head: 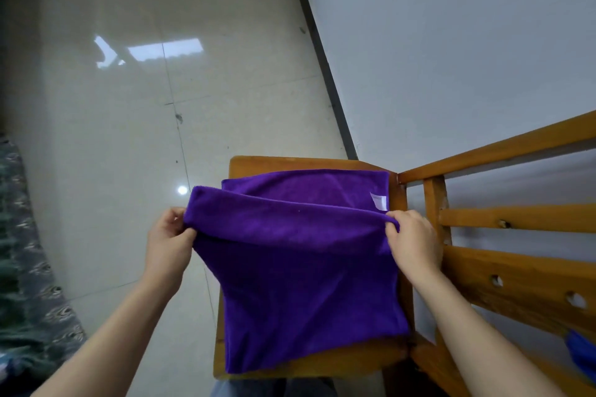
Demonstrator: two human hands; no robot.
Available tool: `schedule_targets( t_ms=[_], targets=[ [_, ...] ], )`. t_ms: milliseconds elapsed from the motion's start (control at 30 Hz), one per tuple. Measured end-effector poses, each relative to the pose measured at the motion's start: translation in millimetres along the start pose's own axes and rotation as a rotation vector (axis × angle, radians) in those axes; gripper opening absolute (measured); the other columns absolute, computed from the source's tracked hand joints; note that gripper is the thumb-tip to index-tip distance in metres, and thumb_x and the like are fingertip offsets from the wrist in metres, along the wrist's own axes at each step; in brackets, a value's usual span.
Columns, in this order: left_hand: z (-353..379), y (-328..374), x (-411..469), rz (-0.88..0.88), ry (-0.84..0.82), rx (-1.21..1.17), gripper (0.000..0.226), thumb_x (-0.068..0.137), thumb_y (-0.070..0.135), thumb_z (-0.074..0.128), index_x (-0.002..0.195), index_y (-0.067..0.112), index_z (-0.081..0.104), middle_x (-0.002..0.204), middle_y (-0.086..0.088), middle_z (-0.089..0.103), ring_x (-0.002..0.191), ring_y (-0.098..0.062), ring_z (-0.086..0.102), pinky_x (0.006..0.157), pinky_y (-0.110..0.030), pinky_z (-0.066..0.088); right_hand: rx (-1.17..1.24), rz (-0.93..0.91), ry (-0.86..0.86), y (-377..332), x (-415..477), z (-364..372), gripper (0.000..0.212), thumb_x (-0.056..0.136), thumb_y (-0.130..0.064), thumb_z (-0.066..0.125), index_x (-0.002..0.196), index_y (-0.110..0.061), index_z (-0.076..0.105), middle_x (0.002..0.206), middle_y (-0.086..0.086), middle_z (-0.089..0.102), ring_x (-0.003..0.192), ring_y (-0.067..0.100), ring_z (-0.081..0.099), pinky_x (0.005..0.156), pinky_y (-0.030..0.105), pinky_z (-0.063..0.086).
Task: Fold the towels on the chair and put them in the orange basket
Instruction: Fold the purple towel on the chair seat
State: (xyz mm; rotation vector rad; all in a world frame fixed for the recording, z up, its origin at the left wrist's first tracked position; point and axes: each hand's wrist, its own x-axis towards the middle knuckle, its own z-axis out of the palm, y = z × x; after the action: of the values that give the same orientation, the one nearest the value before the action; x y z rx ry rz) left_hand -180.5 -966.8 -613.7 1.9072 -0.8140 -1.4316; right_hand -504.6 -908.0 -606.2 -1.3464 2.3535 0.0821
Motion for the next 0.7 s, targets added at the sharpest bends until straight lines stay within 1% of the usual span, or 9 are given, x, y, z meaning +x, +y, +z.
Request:
schedule_targets(
  t_ms=[67, 100, 167, 233, 300, 367, 467, 567, 700],
  targets=[
    [11, -2, 14, -0.07, -0.001, 0.02, 0.042, 0.079, -0.024, 0.03, 0.085, 0.012, 0.052, 0.075, -0.001, 0.061, 0.065, -0.015, 0.053, 0.048, -0.014, 0.046, 0.052, 0.004, 0.016, -3, 16, 6, 0.025, 0.095, -0.019, 0.047, 0.115, -0.013, 0.062, 0.108, 0.007, 0.063, 0.096, 0.02, 0.059, 0.076, 0.031, 0.052],
    [17, -2, 20, -0.092, -0.003, 0.05, 0.044, 0.079, -0.024, 0.03, 0.093, 0.01, 0.053, 0.079, -0.002, 0.061, 0.065, -0.016, 0.053, 0.046, -0.015, 0.047, 0.12, 0.023, 0.024, -4, 25, 8, 0.024, 0.095, -0.018, 0.047, 0.114, -0.012, 0.062, 0.105, 0.008, 0.064, 0.092, 0.02, 0.06, 0.073, 0.031, 0.052],
    [27, -2, 30, -0.112, -0.003, 0.106, 0.053, 0.077, -0.024, 0.028, 0.106, 0.012, 0.052, 0.082, 0.001, 0.06, 0.066, -0.015, 0.055, 0.052, -0.022, 0.048, 0.327, 0.104, 0.048, -9, 41, 8, 0.022, 0.095, -0.014, 0.048, 0.11, -0.009, 0.063, 0.1, 0.009, 0.065, 0.085, 0.019, 0.059, 0.07, 0.029, 0.05],
    [34, -3, 40, -0.138, -0.009, 0.123, 0.061, 0.075, -0.025, 0.025, 0.109, 0.018, 0.051, 0.081, 0.002, 0.061, 0.065, -0.017, 0.054, 0.057, -0.029, 0.043, 0.5, 0.191, 0.086, -14, 57, 9, 0.019, 0.094, -0.013, 0.049, 0.106, -0.007, 0.062, 0.099, 0.01, 0.065, 0.088, 0.02, 0.059, 0.074, 0.031, 0.049],
    [39, -2, 45, -0.153, -0.042, 0.13, 0.062, 0.075, -0.023, 0.027, 0.111, 0.022, 0.049, 0.081, 0.0, 0.061, 0.065, -0.018, 0.054, 0.058, -0.029, 0.041, 0.555, 0.245, 0.091, -17, 68, 13, 0.018, 0.094, -0.014, 0.05, 0.107, -0.006, 0.061, 0.102, 0.011, 0.064, 0.093, 0.023, 0.06, 0.077, 0.033, 0.049],
    [42, -2, 46, -0.16, -0.069, 0.124, 0.054, 0.079, -0.017, 0.034, 0.11, 0.023, 0.05, 0.082, -0.001, 0.061, 0.066, -0.017, 0.054, 0.058, -0.028, 0.041, 0.497, 0.274, 0.063, -17, 75, 18, 0.019, 0.095, -0.014, 0.049, 0.107, -0.006, 0.06, 0.103, 0.012, 0.063, 0.09, 0.022, 0.057, 0.074, 0.03, 0.046],
    [43, -7, 40, -0.111, -0.012, 0.134, 0.015, 0.093, 0.007, 0.046, 0.096, 0.017, 0.057, 0.079, 0.001, 0.06, 0.069, -0.014, 0.055, 0.054, -0.022, 0.045, 0.392, 0.273, 0.045, -15, 81, 27, 0.019, 0.096, -0.014, 0.048, 0.107, -0.005, 0.06, 0.105, 0.014, 0.063, 0.093, 0.026, 0.058, 0.072, 0.027, 0.041],
    [39, -25, 38, -0.064, 0.144, 0.184, 0.019, 0.096, 0.02, 0.045, 0.082, 0.015, 0.056, 0.076, -0.003, 0.059, 0.073, -0.02, 0.053, 0.06, -0.03, 0.041, 0.312, 0.273, 0.069, -15, 86, 32, 0.019, 0.096, -0.015, 0.046, 0.108, -0.006, 0.059, 0.105, 0.014, 0.064, 0.093, 0.027, 0.059, 0.071, 0.027, 0.042],
    [42, -41, 43, -0.086, 0.216, 0.319, 0.017, 0.096, 0.021, 0.041, 0.094, 0.01, 0.054, 0.089, -0.012, 0.061, 0.083, -0.028, 0.054, 0.071, -0.036, 0.04, 0.215, 0.273, 0.066, -15, 94, 36, 0.021, 0.097, -0.019, 0.045, 0.11, -0.007, 0.057, 0.104, 0.014, 0.063, 0.091, 0.027, 0.06, 0.07, 0.028, 0.043]
  ],
)
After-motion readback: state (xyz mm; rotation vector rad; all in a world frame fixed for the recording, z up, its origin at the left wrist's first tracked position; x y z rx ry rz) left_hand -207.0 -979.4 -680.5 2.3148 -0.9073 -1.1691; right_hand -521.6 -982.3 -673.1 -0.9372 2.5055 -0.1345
